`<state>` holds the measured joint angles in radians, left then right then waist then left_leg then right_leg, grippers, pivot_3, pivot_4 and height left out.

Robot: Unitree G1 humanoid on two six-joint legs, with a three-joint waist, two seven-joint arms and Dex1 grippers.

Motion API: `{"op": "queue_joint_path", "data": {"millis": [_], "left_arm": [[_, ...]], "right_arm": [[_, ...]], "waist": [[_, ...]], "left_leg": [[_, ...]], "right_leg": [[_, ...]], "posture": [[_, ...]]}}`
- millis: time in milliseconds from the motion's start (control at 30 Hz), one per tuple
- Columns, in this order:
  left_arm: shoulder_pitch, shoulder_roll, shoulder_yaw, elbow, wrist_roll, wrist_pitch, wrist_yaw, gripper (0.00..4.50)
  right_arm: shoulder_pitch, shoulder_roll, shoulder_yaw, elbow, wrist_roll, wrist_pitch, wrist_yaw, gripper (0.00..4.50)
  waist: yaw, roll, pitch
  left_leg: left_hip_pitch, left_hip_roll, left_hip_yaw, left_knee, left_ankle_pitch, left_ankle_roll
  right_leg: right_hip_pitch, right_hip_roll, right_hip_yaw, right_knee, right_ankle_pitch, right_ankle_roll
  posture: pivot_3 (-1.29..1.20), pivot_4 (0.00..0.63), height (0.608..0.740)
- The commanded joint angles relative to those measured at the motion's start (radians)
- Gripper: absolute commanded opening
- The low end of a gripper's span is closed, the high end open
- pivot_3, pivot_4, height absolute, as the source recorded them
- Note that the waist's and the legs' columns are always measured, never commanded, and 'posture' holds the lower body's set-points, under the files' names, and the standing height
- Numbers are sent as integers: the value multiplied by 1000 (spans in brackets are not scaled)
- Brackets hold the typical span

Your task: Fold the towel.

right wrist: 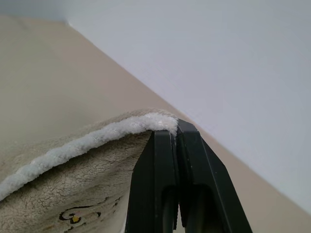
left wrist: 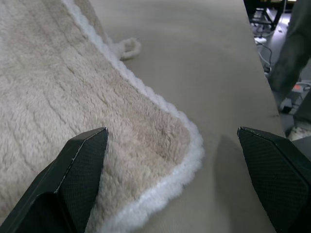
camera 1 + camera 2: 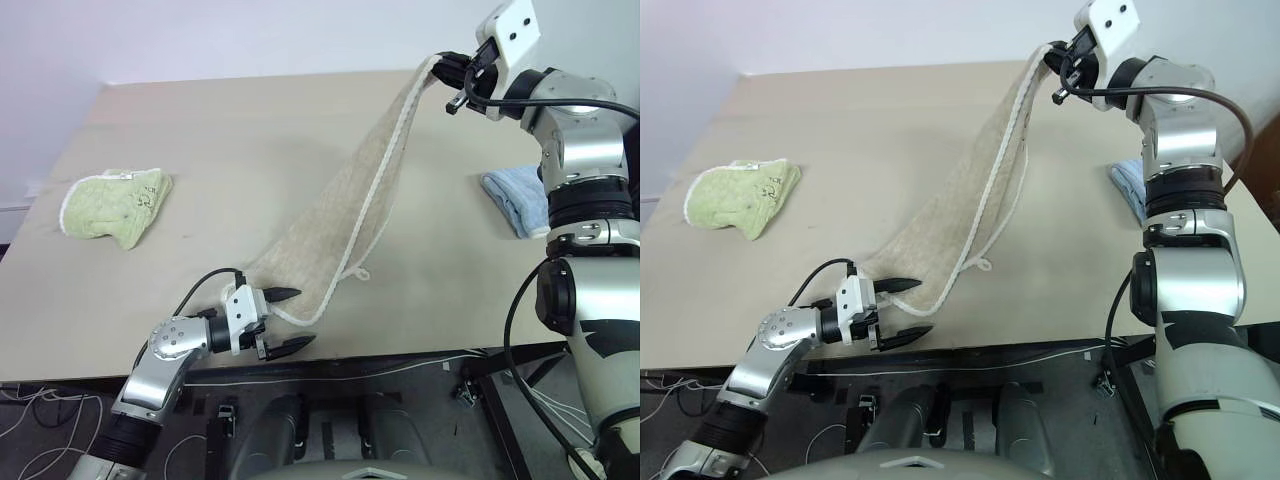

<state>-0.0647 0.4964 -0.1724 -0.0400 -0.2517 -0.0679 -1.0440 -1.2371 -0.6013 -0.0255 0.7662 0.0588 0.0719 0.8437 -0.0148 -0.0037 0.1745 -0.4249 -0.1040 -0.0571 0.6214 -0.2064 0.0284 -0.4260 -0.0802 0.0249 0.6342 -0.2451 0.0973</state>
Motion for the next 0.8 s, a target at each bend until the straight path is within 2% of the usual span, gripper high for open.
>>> {"op": "queue_joint_path", "data": {"millis": [33, 67, 167, 400, 567, 700, 800], "left_arm": [[-29, 4, -29, -27, 5, 3, -23, 4500], [-39, 5, -37, -29, 11, 9, -22, 4500], [-73, 13, -58, -38, 45, 55, -4, 3941], [-105, 89, -102, -89, 137, 148, 7, 1587], [-95, 105, -113, -105, 128, 165, 1, 37], [-91, 105, -108, -90, 123, 166, 4, 37], [-86, 86, -61, -92, 53, 211, 12, 37]], "right_arm": [[-7, -9, -15, -74, 19, 15, 4, 24], [-5, -10, -16, -78, 20, 18, 4, 24], [6, -12, -15, -87, 15, 18, -1, 0], [40, -22, -4, -140, 4, 15, -5, 0], [51, -28, -6, -154, 5, 20, -7, 0], [60, -32, -4, -156, -1, 21, -9, 0], [58, -32, -5, -153, -2, 25, -12, 0]], "waist": [[0, 0, 0], [0, 0, 0], [1, 0, 0], [-3, 0, 0], [-4, 1, -1], [-3, 1, -1], [-4, 1, -1]], "left_leg": [[0, 0, 0, 0, 0, 0], [0, 0, 0, 0, 0, 0], [0, 0, 0, 0, 0, 0], [0, 0, 0, 0, 1, 1], [0, 0, 0, 0, 1, 1], [0, 0, 0, 0, 1, 1], [0, 0, 0, 0, 1, 1]], "right_leg": [[0, 0, 0, 0, 0, 0], [0, 0, 0, 0, 0, 0], [0, 0, 0, 0, 0, 0], [0, 0, 0, 0, 0, 0], [-1, 1, 0, 1, 0, 0], [0, 1, 0, 1, 0, 0], [0, 1, 0, 1, 0, 0]], "posture": [[0, 150, 740], [0, 150, 740], [0, 150, 740], [0, 150, 740], [0, 150, 740], [0, 150, 740], [0, 150, 740]]}}
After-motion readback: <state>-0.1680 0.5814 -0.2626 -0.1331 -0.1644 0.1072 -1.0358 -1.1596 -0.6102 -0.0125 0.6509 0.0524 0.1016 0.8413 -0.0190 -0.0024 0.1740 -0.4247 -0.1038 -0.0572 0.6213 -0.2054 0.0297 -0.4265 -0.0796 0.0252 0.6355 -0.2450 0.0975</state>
